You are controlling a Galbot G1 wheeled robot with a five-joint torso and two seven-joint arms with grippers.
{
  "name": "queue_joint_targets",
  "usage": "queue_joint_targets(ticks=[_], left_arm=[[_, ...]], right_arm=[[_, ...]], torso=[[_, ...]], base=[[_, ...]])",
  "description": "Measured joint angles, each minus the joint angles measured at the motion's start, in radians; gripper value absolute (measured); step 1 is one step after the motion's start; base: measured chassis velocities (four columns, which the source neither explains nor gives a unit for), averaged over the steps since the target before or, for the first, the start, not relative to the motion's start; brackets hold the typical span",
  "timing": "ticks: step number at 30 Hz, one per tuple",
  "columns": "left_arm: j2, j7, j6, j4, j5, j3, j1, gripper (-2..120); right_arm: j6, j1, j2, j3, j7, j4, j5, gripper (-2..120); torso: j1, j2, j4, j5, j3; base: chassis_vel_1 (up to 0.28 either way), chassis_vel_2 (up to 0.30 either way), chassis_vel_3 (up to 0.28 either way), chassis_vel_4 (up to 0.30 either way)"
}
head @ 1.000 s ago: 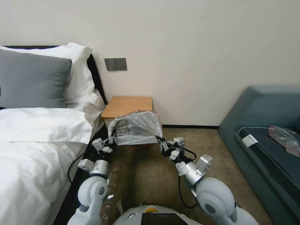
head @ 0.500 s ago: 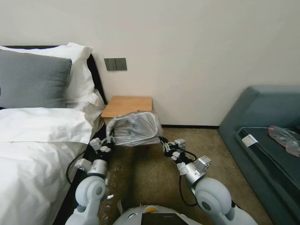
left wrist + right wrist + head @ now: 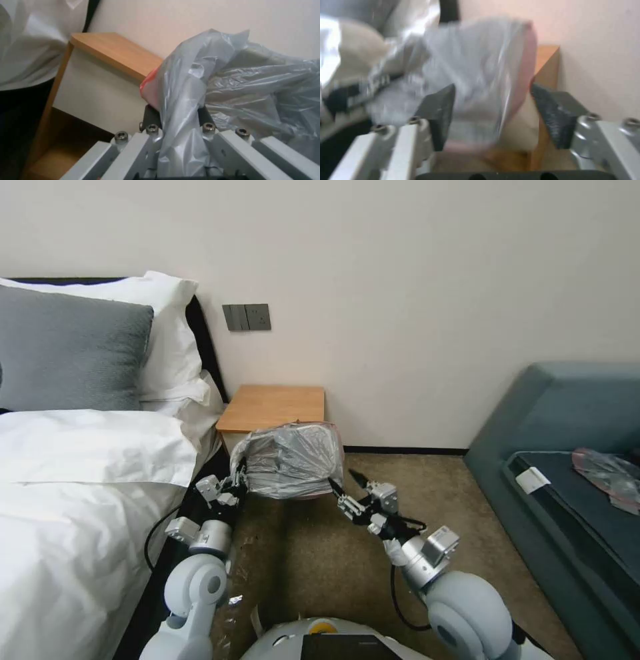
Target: Pick up the garbage bag from the table and place it over the trash can.
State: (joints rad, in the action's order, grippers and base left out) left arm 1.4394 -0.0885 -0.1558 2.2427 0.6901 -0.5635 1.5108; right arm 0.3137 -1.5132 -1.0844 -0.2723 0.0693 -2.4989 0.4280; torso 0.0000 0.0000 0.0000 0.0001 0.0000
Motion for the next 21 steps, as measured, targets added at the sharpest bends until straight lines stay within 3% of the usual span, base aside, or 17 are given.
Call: queue_joint_targets(ticks=[8,10,14,21], left_arm=[[-0.004,0.031,0.006,-0.006,0.061,-0.005,-0.001,5],[-0.004,0.036,0.006,0.0,0.106,-0.01,0.002,5],[-0.004,0.053,0.011,0.003,0.176,-0.018,0.004,5],[0.003,0.063,0.012,0.003,0.238,-0.021,0.005,5]], right_arm=[[-0.036,0.072,-0.065,-0.054,0.062,-0.001,0.239,89],[-0.051,0.103,-0.105,-0.062,0.111,-0.001,0.424,99],[-0.133,0.116,-0.164,-0.032,0.052,0.017,0.578,100],[-0.161,0.155,-0.213,-0.014,-0.01,0.088,0.635,100]], torso=[[0.0,0.0,-0.0001,-0.0001,0.0],[0.0,0.0,0.0001,0.0,0.0],[0.0,0.0,-0.0001,-0.0003,0.0],[0.0,0.0,0.0001,-0.0001,0.0]], base=[[0.0,0.0,0.0,0.0],[0.0,0.0,0.0,0.0],[0.0,0.0,0.0,0.0],[0.0,0.0,0.0,0.0]])
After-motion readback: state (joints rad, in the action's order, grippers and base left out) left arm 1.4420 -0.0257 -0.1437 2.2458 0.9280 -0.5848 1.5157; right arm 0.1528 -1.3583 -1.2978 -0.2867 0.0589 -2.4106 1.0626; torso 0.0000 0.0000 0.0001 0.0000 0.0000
